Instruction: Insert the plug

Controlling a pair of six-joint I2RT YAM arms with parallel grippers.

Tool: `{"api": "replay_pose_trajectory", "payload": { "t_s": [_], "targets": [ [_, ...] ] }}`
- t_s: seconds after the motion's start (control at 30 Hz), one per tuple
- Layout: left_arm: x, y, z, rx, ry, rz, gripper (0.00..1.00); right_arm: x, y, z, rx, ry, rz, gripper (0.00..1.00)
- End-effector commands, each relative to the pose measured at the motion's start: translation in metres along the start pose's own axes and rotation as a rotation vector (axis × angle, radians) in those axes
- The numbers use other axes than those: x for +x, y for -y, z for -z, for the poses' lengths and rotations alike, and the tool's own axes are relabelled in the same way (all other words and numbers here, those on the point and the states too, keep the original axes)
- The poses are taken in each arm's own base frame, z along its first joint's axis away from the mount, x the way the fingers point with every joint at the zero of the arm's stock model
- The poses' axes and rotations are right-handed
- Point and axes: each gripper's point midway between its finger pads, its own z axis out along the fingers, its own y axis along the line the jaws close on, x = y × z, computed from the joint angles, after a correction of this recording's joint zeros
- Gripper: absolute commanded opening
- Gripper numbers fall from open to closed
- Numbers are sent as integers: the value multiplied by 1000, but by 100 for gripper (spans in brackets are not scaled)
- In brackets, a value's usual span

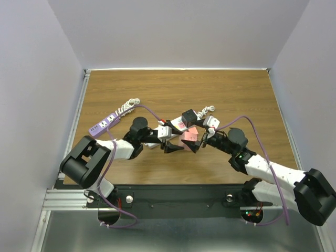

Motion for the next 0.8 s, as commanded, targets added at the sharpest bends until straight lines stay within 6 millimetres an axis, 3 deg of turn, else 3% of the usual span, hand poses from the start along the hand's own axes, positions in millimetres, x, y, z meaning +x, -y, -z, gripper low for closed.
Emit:
{"api": "replay_pose_trajectory", "payload": {
  "t_s": [0.0, 0.17, 0.37, 0.5, 0.63, 0.77],
  "targets": [
    [-21, -8, -2, 9, 45, -82, 0, -19, 19, 11, 102, 79, 122, 100],
    [-23, -7, -2, 24, 43, -93, 0, -13, 4, 13, 13, 77, 168, 100],
    [-17, -7, 0, 31, 28, -84, 0, 12, -18, 18, -158, 46, 267, 100],
    [-17, -7, 2, 24, 26, -83, 0, 7, -28, 28, -274, 85, 309, 100],
    [-18, -5, 3, 29, 29, -90, 0, 4, -23, 34, -339, 93, 309, 100],
    [-21, -1, 4, 40, 35, -98, 0, 13, -14, 25, -376, 53, 267, 100]
  ]
}}
